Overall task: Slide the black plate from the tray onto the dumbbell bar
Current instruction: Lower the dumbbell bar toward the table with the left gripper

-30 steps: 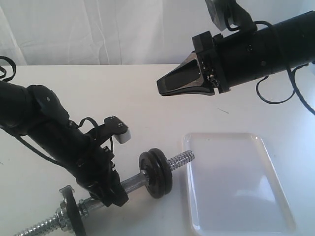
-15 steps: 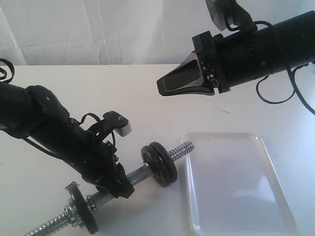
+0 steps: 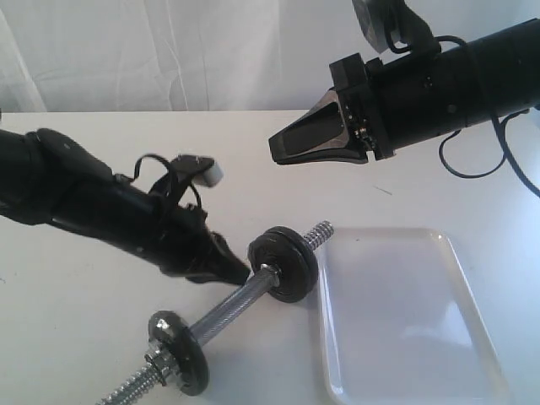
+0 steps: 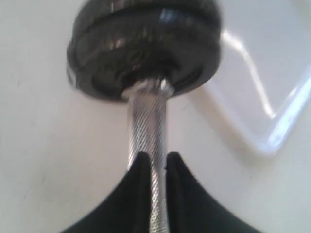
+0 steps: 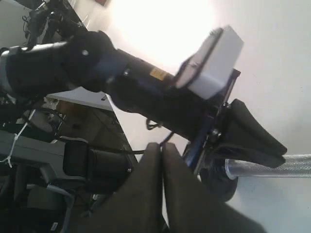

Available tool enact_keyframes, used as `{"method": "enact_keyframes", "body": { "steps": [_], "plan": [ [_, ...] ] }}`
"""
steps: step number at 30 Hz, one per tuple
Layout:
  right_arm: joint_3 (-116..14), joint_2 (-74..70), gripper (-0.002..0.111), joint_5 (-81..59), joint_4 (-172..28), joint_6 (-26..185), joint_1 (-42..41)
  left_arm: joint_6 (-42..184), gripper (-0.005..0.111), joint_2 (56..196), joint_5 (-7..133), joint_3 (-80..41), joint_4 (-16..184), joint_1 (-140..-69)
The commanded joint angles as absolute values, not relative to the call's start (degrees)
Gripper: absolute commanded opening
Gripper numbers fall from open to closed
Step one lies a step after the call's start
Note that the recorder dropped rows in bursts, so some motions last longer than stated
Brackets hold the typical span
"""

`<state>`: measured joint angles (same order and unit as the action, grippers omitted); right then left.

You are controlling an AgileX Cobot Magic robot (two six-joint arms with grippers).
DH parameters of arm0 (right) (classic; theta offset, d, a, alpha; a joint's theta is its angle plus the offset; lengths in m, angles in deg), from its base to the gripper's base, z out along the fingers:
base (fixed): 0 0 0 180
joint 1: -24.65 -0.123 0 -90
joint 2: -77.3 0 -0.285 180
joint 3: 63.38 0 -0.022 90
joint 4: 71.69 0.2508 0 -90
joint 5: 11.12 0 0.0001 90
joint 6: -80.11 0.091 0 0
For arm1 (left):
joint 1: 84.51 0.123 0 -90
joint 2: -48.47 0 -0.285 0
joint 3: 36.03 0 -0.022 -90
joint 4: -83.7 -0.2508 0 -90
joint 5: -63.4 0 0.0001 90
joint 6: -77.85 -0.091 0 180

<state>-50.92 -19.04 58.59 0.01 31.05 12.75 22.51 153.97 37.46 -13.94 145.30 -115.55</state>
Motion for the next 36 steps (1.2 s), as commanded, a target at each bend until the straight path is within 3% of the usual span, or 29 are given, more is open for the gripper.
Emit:
{"method": "enact_keyframes", "body": {
  "steps": [1,20,23,29,36],
  "plan": [
    [-50.69,-18.54,0.001,58.84,0.03,30.42,12.73,22.36,0.0,151.88,34.68,-14.82,150.92,-115.66],
    [-50.69,-18.54,0.001,58.84,0.03,30.42,12.73,22.2,0.001,151.88,31.94,-14.82,146.59,-115.66],
    [-50.69,-18.54,0.001,58.84,0.03,30.42,12.73,21.28,0.016,151.88,31.91,-14.82,144.17,-115.66],
    [-50.69,-18.54,0.001,58.84,0.03,30.42,12.73,22.43,0.066,151.88,32.09,-14.82,140.0,-115.66],
    [-50.69,-18.54,0.001,58.84,0.03,30.42,12.73,24.87,0.068,154.88,32.27,-14.82,138.48,-116.45]
  ]
}}
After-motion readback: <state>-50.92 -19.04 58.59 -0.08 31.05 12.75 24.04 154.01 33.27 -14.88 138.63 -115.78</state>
